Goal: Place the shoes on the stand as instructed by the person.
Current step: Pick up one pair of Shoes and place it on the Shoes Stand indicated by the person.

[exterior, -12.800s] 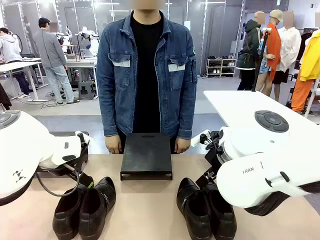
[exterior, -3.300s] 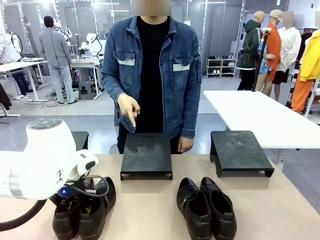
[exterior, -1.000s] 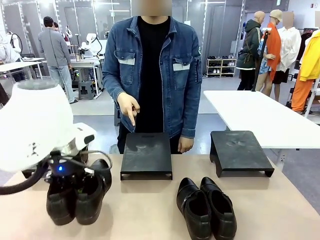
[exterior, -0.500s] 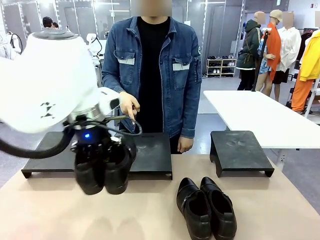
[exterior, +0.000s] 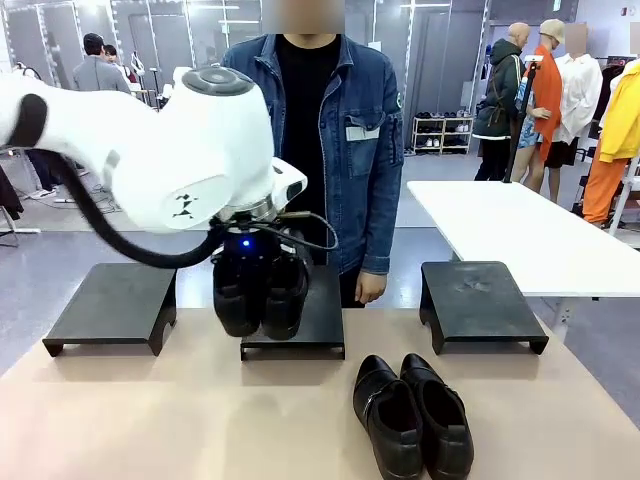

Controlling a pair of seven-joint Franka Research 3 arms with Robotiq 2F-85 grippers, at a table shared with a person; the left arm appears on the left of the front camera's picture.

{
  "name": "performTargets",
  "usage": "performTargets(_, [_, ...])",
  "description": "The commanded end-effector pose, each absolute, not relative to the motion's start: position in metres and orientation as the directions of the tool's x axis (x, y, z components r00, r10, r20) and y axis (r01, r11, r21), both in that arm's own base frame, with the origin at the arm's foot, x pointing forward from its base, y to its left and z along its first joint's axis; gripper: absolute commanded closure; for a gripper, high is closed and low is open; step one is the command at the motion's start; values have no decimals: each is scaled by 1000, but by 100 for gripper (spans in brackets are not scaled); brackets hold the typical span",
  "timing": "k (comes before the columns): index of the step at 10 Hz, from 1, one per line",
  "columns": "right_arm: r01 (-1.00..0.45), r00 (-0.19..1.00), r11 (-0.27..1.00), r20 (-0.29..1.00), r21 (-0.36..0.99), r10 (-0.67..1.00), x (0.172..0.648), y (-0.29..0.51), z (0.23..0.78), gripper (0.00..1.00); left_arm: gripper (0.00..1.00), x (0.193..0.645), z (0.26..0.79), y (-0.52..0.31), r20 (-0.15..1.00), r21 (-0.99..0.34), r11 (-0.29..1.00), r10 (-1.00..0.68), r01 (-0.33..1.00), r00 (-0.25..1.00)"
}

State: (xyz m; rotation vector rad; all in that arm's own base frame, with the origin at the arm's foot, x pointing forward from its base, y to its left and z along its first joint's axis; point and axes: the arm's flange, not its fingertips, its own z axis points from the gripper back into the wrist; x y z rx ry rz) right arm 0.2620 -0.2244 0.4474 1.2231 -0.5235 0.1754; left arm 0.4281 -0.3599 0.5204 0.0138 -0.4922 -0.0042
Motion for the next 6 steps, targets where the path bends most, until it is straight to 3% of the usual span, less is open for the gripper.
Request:
performTargets(1, [-417, 863, 337, 484, 844, -144, 261, -226, 448, 0, 92, 466, 517, -386, 539, 37, 999, 11, -37, 842])
performTargets(4, [-417, 863, 337, 484, 844, -144, 261, -226, 448, 0, 92, 501, 495, -388, 569, -31, 999, -6, 29, 822])
performTargets(6, [-417, 863, 337, 484, 844, -144, 261, -226, 448, 0, 92, 518, 483, -390, 599, 14, 1000, -27, 24, 800])
